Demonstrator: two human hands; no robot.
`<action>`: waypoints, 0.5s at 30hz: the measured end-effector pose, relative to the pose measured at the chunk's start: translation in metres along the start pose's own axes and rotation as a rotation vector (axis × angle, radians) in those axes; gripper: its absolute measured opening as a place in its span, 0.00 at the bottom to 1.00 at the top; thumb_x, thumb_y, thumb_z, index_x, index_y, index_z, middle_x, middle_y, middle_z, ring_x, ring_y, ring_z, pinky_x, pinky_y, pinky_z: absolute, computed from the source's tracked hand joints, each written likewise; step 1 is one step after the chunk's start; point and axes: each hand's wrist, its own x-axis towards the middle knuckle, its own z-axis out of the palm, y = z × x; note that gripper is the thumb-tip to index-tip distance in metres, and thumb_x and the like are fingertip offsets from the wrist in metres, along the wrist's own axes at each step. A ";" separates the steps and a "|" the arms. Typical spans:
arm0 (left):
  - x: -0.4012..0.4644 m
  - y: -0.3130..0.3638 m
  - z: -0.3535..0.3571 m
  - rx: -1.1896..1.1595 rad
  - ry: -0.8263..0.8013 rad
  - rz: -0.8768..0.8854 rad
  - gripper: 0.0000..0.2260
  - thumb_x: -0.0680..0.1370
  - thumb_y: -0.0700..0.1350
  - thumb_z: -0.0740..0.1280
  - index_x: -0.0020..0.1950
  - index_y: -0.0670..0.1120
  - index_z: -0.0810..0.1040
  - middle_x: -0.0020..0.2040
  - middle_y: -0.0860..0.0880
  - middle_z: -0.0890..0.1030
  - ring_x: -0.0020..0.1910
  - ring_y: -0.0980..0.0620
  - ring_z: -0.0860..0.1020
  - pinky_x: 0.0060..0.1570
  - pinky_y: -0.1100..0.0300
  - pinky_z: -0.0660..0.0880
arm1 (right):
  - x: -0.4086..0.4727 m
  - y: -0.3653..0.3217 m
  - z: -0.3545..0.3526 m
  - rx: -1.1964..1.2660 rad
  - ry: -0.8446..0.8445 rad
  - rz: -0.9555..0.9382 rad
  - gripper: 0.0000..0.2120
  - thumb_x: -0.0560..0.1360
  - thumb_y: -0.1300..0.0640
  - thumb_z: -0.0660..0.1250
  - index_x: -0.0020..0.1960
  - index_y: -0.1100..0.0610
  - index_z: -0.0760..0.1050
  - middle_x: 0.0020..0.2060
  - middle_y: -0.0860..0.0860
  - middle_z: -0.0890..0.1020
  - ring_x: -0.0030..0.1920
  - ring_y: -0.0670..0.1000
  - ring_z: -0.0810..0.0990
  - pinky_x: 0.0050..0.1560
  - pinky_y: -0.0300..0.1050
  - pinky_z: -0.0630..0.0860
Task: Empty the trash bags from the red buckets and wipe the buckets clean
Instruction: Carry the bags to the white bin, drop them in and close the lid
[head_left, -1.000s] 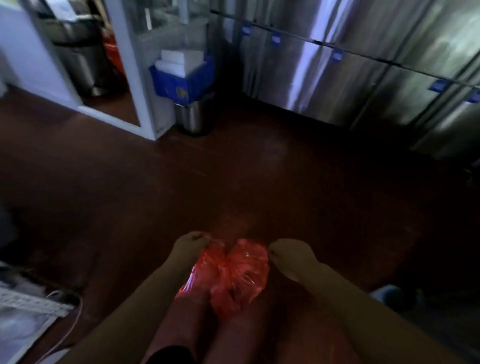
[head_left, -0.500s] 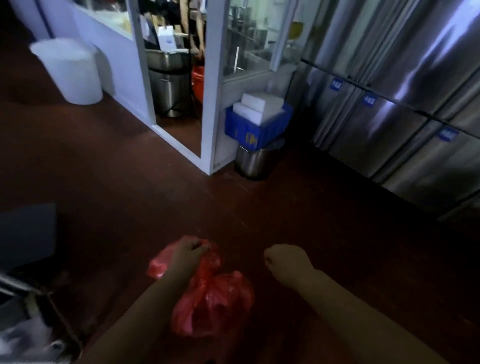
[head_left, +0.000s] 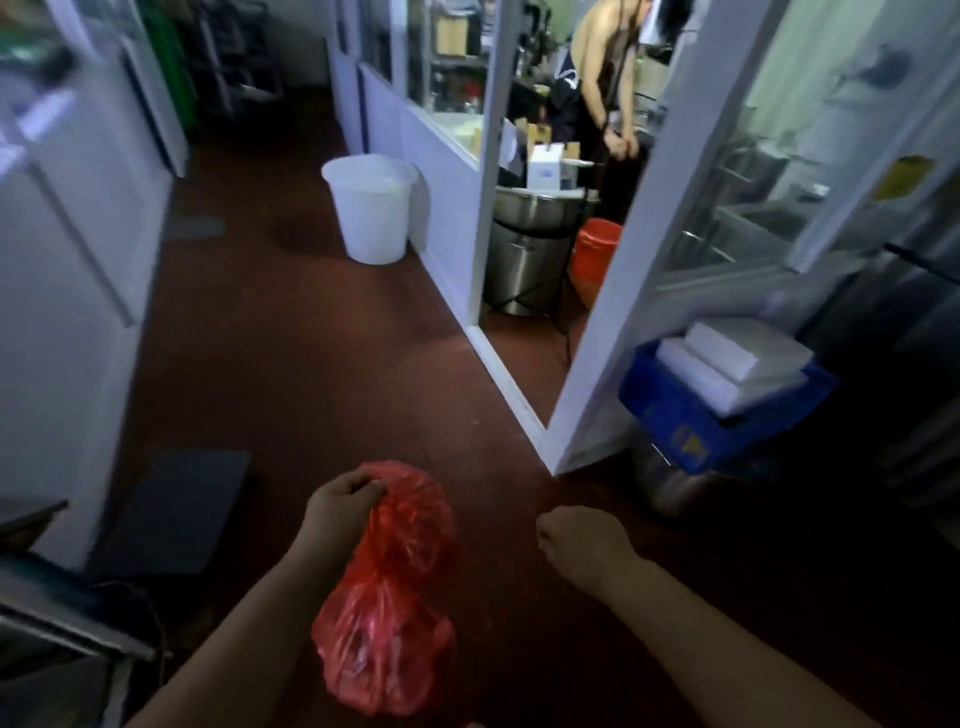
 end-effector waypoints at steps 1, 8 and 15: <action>0.021 0.015 0.002 -0.014 0.036 -0.012 0.06 0.76 0.37 0.67 0.51 0.40 0.81 0.46 0.39 0.82 0.47 0.43 0.80 0.57 0.44 0.75 | 0.031 0.007 -0.012 0.010 0.003 -0.028 0.10 0.80 0.54 0.57 0.49 0.54 0.76 0.48 0.52 0.81 0.46 0.51 0.79 0.45 0.45 0.74; 0.168 0.100 -0.007 -0.093 0.173 -0.007 0.06 0.77 0.39 0.65 0.45 0.46 0.81 0.42 0.43 0.82 0.40 0.46 0.80 0.46 0.53 0.77 | 0.243 0.022 -0.078 0.020 0.098 -0.184 0.11 0.78 0.52 0.58 0.48 0.54 0.78 0.48 0.51 0.82 0.48 0.52 0.80 0.46 0.43 0.71; 0.363 0.162 -0.020 -0.081 0.188 -0.011 0.09 0.78 0.39 0.65 0.39 0.48 0.79 0.39 0.44 0.81 0.39 0.47 0.78 0.44 0.54 0.76 | 0.447 0.010 -0.116 -0.062 0.088 -0.221 0.13 0.79 0.52 0.56 0.52 0.55 0.77 0.53 0.51 0.80 0.52 0.51 0.78 0.44 0.41 0.67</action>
